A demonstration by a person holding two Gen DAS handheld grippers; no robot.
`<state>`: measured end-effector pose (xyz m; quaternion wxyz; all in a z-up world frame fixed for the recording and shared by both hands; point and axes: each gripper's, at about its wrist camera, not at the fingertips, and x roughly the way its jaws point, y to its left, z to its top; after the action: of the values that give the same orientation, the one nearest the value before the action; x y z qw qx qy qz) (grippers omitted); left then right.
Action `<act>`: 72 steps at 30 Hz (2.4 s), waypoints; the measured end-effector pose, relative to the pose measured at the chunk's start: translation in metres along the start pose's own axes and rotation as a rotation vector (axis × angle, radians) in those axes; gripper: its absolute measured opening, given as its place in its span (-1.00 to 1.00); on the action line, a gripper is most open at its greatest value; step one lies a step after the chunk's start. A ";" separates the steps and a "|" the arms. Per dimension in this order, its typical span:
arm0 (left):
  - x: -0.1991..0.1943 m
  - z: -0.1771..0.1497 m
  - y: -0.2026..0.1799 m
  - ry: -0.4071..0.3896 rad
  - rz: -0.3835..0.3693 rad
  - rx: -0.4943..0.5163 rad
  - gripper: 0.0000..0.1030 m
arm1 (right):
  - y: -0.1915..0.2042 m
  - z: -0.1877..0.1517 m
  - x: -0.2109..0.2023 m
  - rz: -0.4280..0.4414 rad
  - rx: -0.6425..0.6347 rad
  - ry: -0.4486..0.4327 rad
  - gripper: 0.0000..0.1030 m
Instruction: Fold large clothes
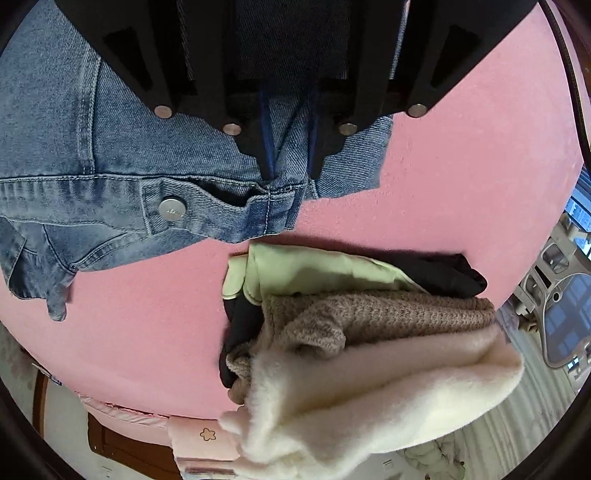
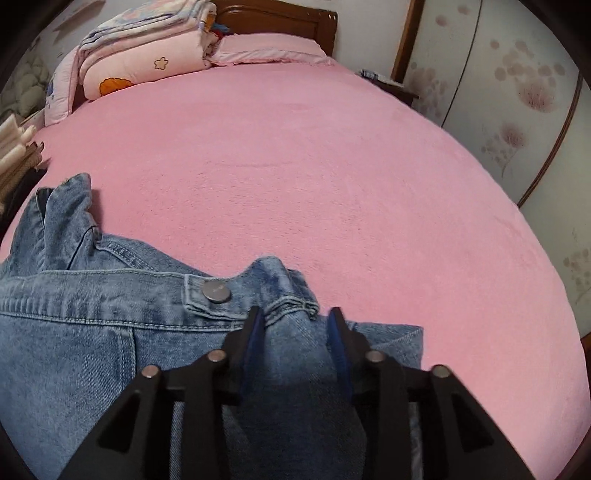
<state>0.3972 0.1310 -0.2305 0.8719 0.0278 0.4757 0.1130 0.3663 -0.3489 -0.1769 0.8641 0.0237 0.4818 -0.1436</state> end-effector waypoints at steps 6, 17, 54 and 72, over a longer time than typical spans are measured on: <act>-0.015 0.007 0.017 0.035 -0.057 -0.006 0.34 | -0.016 0.002 -0.041 0.087 0.041 0.004 -0.19; -0.144 -0.014 0.065 -0.103 -0.134 -0.006 0.72 | -0.053 -0.038 -0.170 0.249 0.134 -0.203 -0.19; -0.151 -0.115 0.063 0.023 -0.186 -0.081 0.56 | -0.027 -0.140 -0.149 0.123 0.047 -0.015 -0.95; -0.267 -0.115 0.061 -0.033 -0.304 -0.103 0.77 | 0.042 -0.161 -0.251 0.308 0.018 -0.004 -0.78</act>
<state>0.1513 0.1241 -0.0642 0.8870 -0.0873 0.4535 0.0037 0.1208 -0.2238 -0.0566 0.8766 0.1048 0.4694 -0.0139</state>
